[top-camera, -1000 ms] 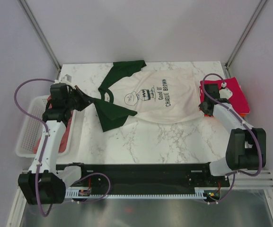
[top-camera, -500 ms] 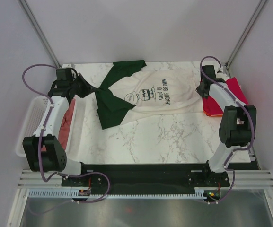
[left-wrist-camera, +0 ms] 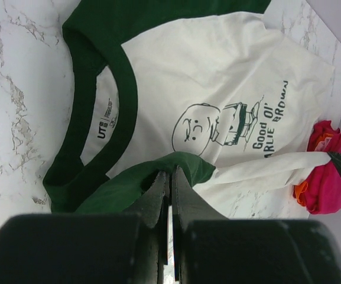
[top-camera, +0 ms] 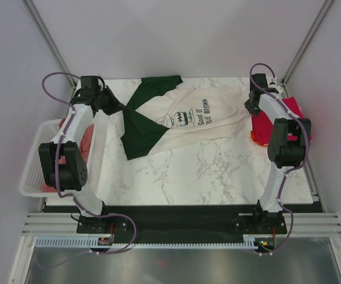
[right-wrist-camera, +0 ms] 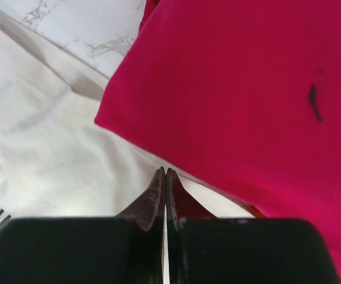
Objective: Fold and stack the t-shirts
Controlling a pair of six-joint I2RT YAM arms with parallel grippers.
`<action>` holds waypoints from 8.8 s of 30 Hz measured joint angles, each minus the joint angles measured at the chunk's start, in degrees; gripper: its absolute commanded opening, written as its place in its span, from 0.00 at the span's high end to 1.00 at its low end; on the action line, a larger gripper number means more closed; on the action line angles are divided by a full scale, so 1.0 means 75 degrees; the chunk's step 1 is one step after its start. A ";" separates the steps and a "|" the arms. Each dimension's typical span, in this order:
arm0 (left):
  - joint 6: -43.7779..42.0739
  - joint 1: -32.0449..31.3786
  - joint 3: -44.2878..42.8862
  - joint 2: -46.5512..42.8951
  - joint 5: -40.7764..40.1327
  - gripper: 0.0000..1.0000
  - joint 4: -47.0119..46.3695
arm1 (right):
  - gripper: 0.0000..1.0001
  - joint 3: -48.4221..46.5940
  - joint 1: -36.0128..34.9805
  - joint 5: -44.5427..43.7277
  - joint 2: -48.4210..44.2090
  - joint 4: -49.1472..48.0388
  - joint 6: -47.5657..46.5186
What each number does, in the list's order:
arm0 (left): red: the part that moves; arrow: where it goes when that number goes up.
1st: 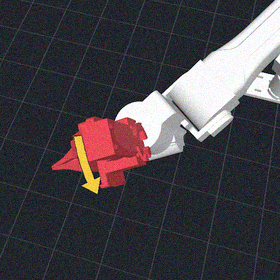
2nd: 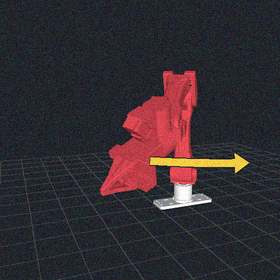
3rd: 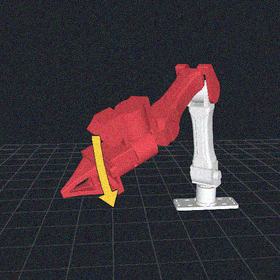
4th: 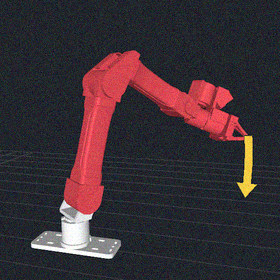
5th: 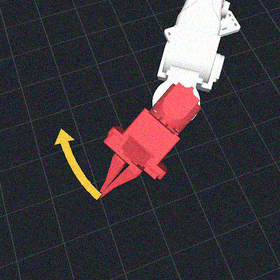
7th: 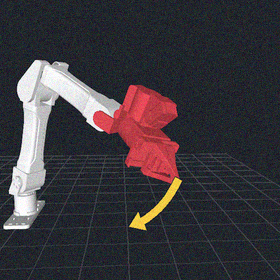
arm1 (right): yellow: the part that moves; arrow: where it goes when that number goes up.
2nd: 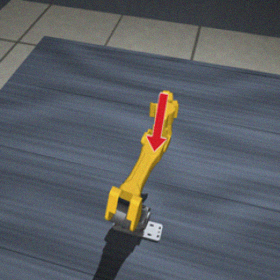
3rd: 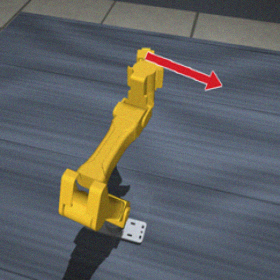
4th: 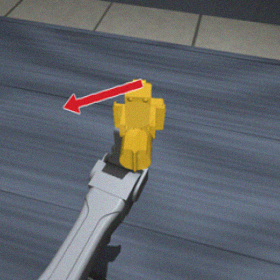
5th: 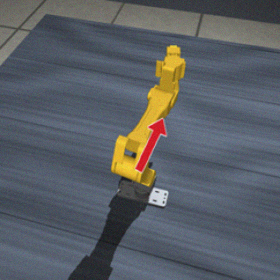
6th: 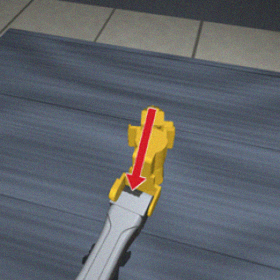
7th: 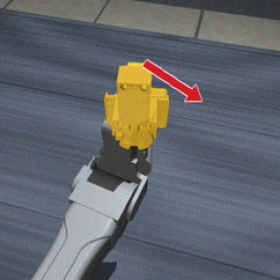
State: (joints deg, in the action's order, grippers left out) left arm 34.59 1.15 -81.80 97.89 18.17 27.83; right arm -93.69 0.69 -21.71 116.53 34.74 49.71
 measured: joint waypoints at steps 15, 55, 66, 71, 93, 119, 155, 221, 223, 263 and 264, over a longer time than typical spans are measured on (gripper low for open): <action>-0.0041 -0.0052 -0.2358 0.1268 0.0044 0.98 0.0399 | 1.00 -0.0734 0.0175 0.0440 0.0647 0.0000 -0.0064; 0.0052 -0.0050 -0.6158 0.4736 0.0388 0.29 0.0883 | 0.33 -0.1757 0.0085 0.0784 0.1343 -0.0029 -0.0399; 0.0044 -0.0172 -0.3532 0.2448 -0.0609 0.00 0.0857 | 0.29 0.0455 -0.0379 0.1349 -0.0568 -0.0968 -0.0991; 0.0047 -0.0469 -0.1757 0.0224 -0.1174 0.01 0.0758 | 0.31 0.2008 -0.0428 0.1859 -0.2072 -0.1728 -0.1151; 0.2498 -0.2011 0.7020 -0.6152 -0.2498 0.22 -0.2177 | 0.37 0.6732 -0.0717 0.1218 -0.4223 -0.4042 0.0580; 0.4217 -0.2620 0.7472 -0.3742 -0.4159 0.33 -0.4232 | 1.00 0.4931 -0.1072 -0.0839 -0.1734 -0.4124 0.2180; 0.3448 -0.1454 0.5496 -0.3241 -0.4680 0.98 -0.3436 | 0.96 0.4692 -0.1349 -0.1058 -0.3462 -0.2521 0.1303; 0.2509 -0.1434 0.7621 -0.5301 -0.4943 0.98 -0.2658 | 0.45 0.8682 -0.0624 0.0125 -0.6178 -0.2777 0.1137; 0.2509 -0.1434 0.7670 -0.5301 -0.4945 0.98 -0.2704 | 0.47 0.8743 -0.0685 0.0152 -0.6286 -0.2771 0.1139; 0.2014 -0.1233 0.4619 -0.4878 -0.4339 0.98 -0.0892 | 1.00 0.6222 -0.0790 -0.1218 -0.7222 -0.1005 0.0711; 0.1947 -0.1230 0.4103 -0.4739 -0.4334 0.98 -0.0717 | 1.00 0.5849 -0.0778 -0.1212 -0.7175 -0.0956 0.0629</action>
State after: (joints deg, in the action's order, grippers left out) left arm 49.19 -8.08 -51.03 62.35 -14.33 22.46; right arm -49.82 -5.15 -30.81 62.72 27.57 54.43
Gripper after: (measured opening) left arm 0.027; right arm 0.011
